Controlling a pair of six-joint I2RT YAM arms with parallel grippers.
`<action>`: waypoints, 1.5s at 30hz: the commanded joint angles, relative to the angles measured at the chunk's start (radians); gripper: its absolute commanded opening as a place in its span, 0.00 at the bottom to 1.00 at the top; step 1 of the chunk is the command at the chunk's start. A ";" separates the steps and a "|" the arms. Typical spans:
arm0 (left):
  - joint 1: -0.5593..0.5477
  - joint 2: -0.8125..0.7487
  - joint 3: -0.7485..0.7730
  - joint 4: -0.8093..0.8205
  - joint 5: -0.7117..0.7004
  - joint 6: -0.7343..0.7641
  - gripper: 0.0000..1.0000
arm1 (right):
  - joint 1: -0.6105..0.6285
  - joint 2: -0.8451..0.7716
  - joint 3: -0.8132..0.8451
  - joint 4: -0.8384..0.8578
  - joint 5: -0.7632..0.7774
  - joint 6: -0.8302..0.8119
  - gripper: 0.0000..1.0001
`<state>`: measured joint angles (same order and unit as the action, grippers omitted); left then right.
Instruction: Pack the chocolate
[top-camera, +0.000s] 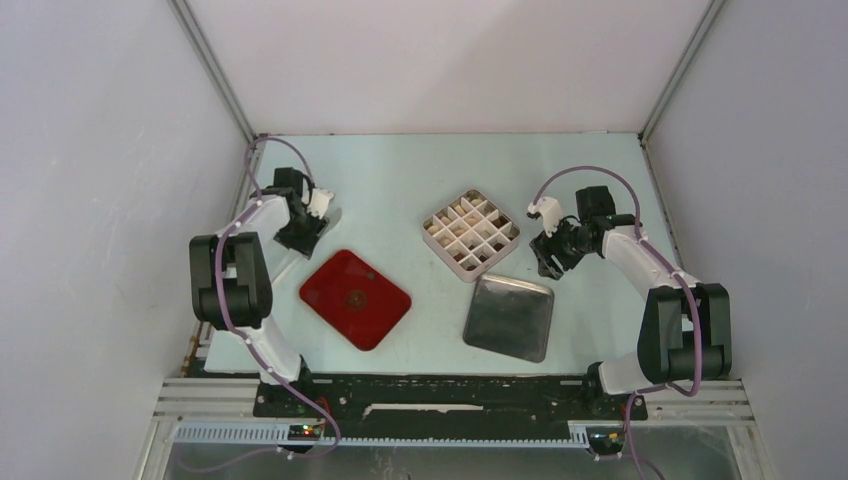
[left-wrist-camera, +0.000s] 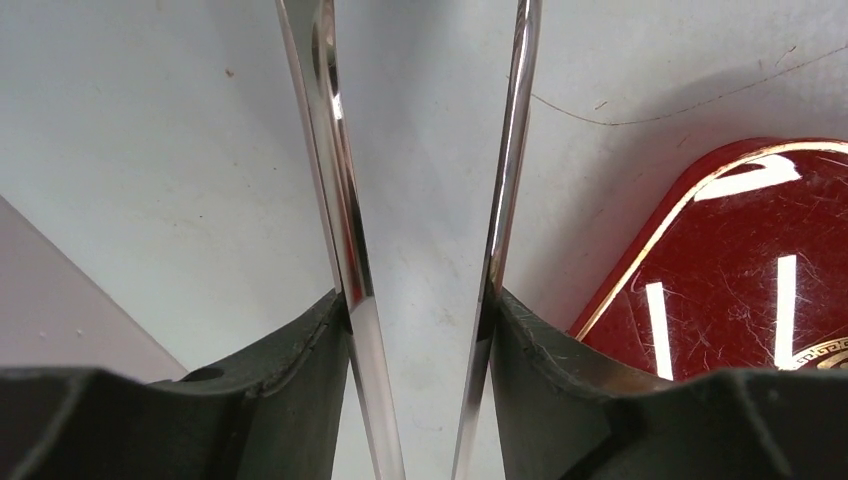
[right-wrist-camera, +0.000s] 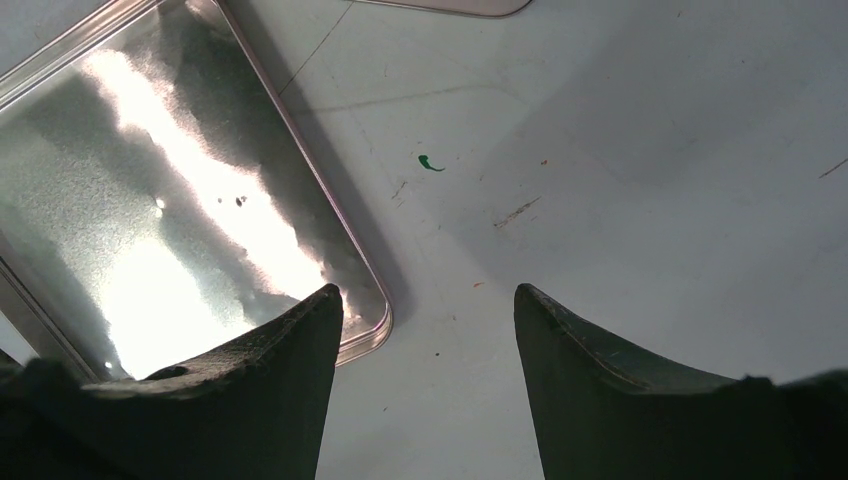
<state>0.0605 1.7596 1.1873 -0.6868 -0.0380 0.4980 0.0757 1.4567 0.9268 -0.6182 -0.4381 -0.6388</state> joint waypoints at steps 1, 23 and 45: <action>0.009 -0.068 0.005 0.021 0.007 -0.003 0.54 | 0.001 -0.007 0.024 0.011 -0.019 0.008 0.67; -0.780 -0.565 -0.158 0.101 0.248 0.150 0.63 | -0.010 -0.001 0.047 0.001 -0.062 0.036 0.67; -1.295 -0.048 -0.030 0.259 0.158 0.133 0.41 | -0.198 -0.093 0.047 0.062 -0.103 0.158 0.66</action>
<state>-1.2156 1.6897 1.0710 -0.4904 0.1474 0.6407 -0.1143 1.3926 0.9360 -0.5823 -0.5179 -0.4961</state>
